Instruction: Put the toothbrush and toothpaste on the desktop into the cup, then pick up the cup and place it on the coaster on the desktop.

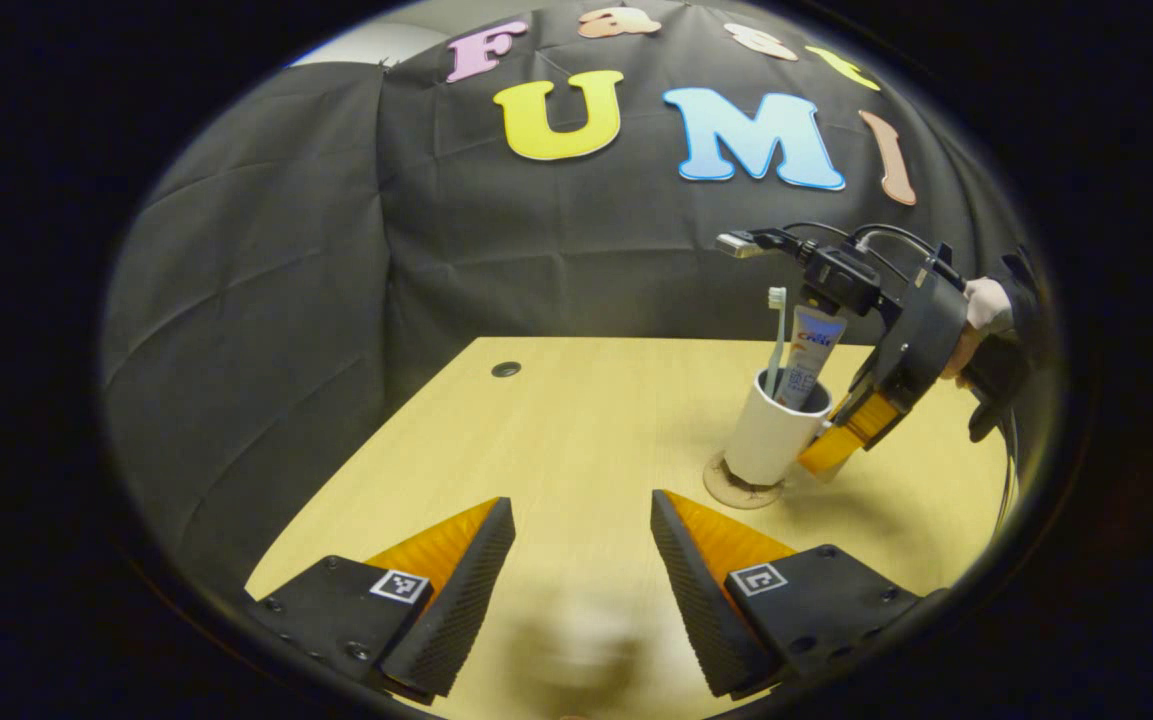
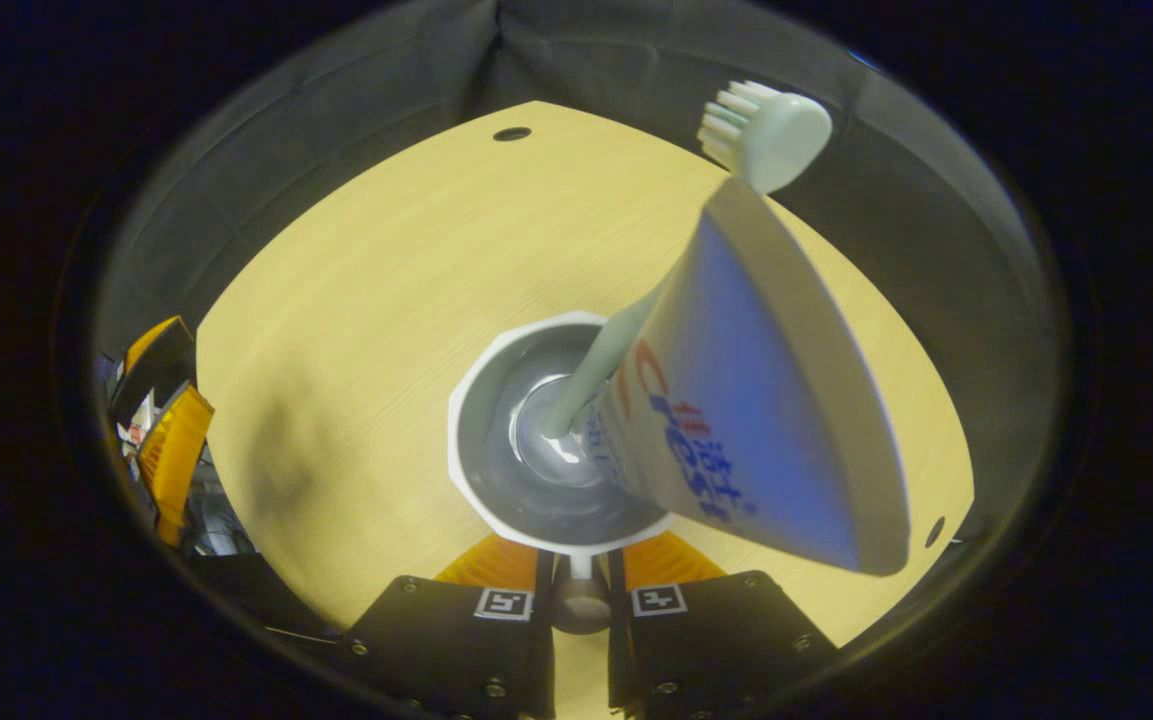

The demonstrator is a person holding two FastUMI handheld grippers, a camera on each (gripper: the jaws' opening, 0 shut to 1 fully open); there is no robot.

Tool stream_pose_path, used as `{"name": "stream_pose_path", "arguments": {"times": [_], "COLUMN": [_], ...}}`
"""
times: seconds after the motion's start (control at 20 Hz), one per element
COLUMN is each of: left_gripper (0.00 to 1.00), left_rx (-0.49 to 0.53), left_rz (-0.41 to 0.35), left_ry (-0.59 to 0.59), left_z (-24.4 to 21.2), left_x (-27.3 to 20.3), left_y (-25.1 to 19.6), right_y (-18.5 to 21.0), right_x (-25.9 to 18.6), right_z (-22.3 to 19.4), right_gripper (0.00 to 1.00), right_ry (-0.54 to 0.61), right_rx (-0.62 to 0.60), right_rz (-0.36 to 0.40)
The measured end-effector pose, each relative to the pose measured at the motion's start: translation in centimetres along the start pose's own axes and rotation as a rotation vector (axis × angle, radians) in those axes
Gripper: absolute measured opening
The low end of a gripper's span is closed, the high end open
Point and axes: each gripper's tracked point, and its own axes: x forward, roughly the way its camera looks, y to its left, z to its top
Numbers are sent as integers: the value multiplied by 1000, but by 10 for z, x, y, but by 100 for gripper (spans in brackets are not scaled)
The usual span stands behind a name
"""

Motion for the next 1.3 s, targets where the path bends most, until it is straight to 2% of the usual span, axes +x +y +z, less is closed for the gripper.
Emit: {"name": "stream_pose_path", "arguments": {"times": [0.4,0.7,0.8,1.0,1.1,1.3], "left_gripper": [92,94,92,94,94,94], "left_rx": [-32,-57,-59,-59,-60,-51], "left_rz": [8,3,1,-4,-5,-9], "left_ry": [1,9,9,12,16,16], "left_z": [-3,-9,-9,-9,-10,-9], "left_x": [3,7,7,9,10,11], "left_y": [9,12,12,11,11,9], "right_y": [10,13,8,7,7,4], "right_x": [16,16,15,12,11,5], "right_z": [-3,-1,2,-1,-3,0], "right_gripper": [21,21,24,27,35,35], "right_ry": [57,79,79,78,75,57], "right_rx": [-41,-42,-23,-35,-42,-30], "right_rz": [-28,-42,-37,-50,-53,-51]}}
